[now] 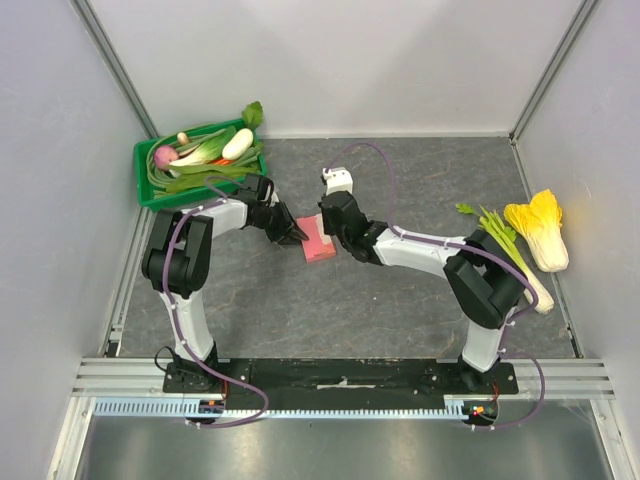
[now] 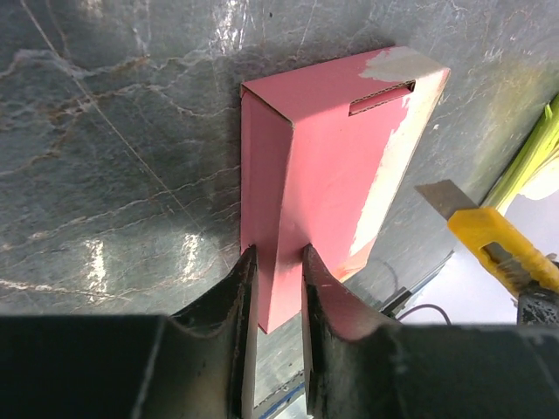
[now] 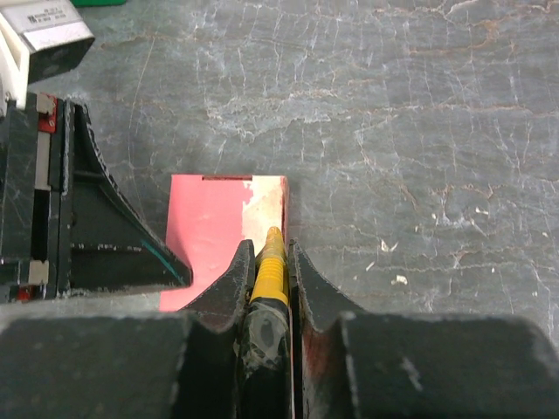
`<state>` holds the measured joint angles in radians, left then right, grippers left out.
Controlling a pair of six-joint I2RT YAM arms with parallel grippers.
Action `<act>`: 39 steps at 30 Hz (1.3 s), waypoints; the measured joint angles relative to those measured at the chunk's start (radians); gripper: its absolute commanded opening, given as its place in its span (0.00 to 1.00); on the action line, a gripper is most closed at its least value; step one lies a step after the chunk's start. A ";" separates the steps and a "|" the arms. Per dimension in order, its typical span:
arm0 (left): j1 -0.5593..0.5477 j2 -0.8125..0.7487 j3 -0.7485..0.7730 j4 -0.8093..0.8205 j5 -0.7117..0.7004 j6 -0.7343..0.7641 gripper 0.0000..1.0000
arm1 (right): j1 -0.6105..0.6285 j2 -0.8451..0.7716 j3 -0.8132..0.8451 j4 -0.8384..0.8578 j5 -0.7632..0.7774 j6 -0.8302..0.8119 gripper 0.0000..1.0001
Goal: Unpack the express box
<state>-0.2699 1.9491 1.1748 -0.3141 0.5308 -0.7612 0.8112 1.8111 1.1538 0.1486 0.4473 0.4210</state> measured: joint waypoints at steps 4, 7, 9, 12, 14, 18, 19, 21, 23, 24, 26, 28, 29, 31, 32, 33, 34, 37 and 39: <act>-0.001 0.005 0.010 -0.009 0.003 0.001 0.19 | -0.004 0.030 0.033 0.011 0.005 -0.002 0.00; -0.001 0.005 0.012 -0.013 0.002 0.004 0.16 | -0.003 0.038 0.041 0.019 0.018 -0.005 0.00; -0.001 0.005 0.012 -0.013 0.002 0.005 0.14 | -0.004 0.042 0.044 0.021 0.031 -0.010 0.00; -0.001 0.006 0.012 -0.013 0.002 0.006 0.09 | -0.005 0.055 0.052 0.024 0.045 -0.013 0.00; -0.001 0.006 0.013 -0.014 0.002 0.007 0.08 | -0.006 0.063 0.055 0.024 0.048 -0.013 0.00; -0.001 0.006 0.015 -0.017 0.002 0.010 0.08 | -0.010 0.079 0.059 0.024 0.048 -0.013 0.00; -0.001 0.006 0.015 -0.018 0.002 0.011 0.08 | -0.010 0.081 0.059 0.024 0.048 -0.013 0.00; -0.001 0.007 0.016 -0.018 0.003 0.012 0.07 | -0.012 0.083 0.060 0.025 0.049 -0.013 0.00; -0.001 0.007 0.016 -0.018 0.003 0.013 0.07 | -0.014 0.084 0.062 0.024 0.048 -0.013 0.00; -0.001 0.008 0.016 -0.019 0.003 0.013 0.07 | -0.015 0.084 0.063 0.024 0.048 -0.013 0.00; -0.001 0.008 0.018 -0.020 0.003 0.014 0.07 | -0.018 0.085 0.063 0.024 0.048 -0.013 0.00; -0.001 0.008 0.018 -0.020 0.003 0.014 0.07 | -0.020 0.085 0.063 0.024 0.049 -0.013 0.00; -0.001 0.008 0.018 -0.020 0.003 0.014 0.07 | -0.020 0.085 0.063 0.024 0.049 -0.013 0.00; -0.001 0.008 0.018 -0.020 0.003 0.014 0.07 | -0.021 0.085 0.063 0.025 0.049 -0.013 0.00; -0.001 0.008 0.018 -0.020 0.003 0.014 0.07 | -0.021 0.085 0.063 0.025 0.050 -0.013 0.00; -0.001 0.008 0.018 -0.020 0.003 0.014 0.07 | -0.021 0.085 0.063 0.025 0.050 -0.013 0.00; -0.001 0.008 0.018 -0.020 0.003 0.014 0.07 | -0.022 0.085 0.063 0.025 0.050 -0.013 0.00; -0.001 0.008 0.018 -0.020 0.003 0.014 0.07 | -0.022 0.085 0.063 0.029 0.050 -0.013 0.00; -0.001 0.008 0.018 -0.020 0.003 0.014 0.07 | -0.022 0.084 0.063 0.035 0.049 -0.012 0.00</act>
<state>-0.2707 1.9572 1.1923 -0.3344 0.5339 -0.7467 0.7891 1.8954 1.2163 0.1837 0.4965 0.4088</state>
